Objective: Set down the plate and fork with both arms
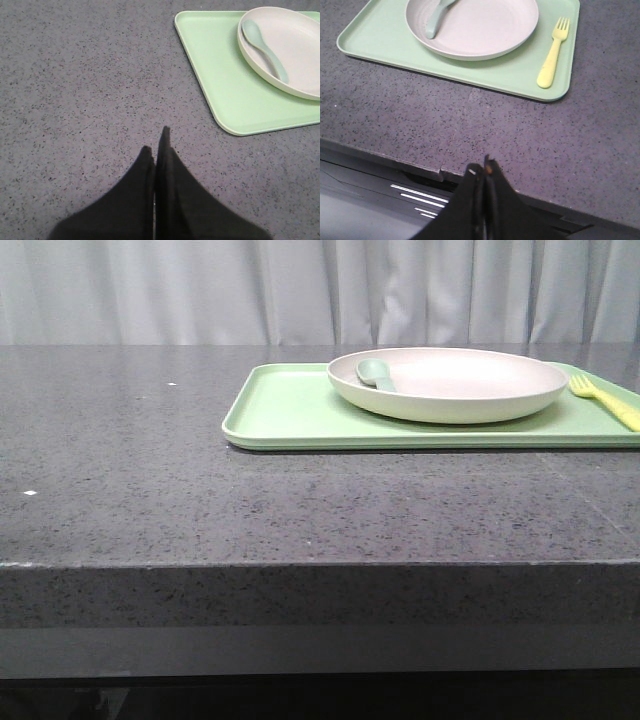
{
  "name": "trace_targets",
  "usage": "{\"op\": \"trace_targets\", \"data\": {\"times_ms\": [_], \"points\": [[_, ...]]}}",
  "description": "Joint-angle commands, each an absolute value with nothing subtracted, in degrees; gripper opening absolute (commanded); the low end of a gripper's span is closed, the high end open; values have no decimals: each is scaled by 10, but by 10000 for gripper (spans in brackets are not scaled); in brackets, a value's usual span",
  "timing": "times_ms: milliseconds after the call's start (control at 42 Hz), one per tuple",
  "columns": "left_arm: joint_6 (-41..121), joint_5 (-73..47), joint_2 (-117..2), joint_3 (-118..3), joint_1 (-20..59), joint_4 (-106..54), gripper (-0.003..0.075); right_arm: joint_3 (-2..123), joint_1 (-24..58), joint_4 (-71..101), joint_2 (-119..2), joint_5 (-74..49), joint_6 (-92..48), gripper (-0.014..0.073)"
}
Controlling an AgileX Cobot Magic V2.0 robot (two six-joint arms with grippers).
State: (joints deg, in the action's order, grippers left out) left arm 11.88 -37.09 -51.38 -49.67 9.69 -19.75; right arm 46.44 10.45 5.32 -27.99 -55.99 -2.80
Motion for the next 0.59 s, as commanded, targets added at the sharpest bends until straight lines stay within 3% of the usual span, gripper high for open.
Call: {"op": "trace_targets", "data": {"times_ms": [0, 309, 571], "points": [[113, -318, -485, -506, 99, -162, -18, 476, 103, 53, -282, -523, -33, -120], [114, -231, -296, -354, 15, -112, -18, 476, 103, 53, -282, -525, -33, -120], [114, -153, -126, -186, 3, -112, -18, 476, 103, 53, -282, -526, -33, -120]]}}
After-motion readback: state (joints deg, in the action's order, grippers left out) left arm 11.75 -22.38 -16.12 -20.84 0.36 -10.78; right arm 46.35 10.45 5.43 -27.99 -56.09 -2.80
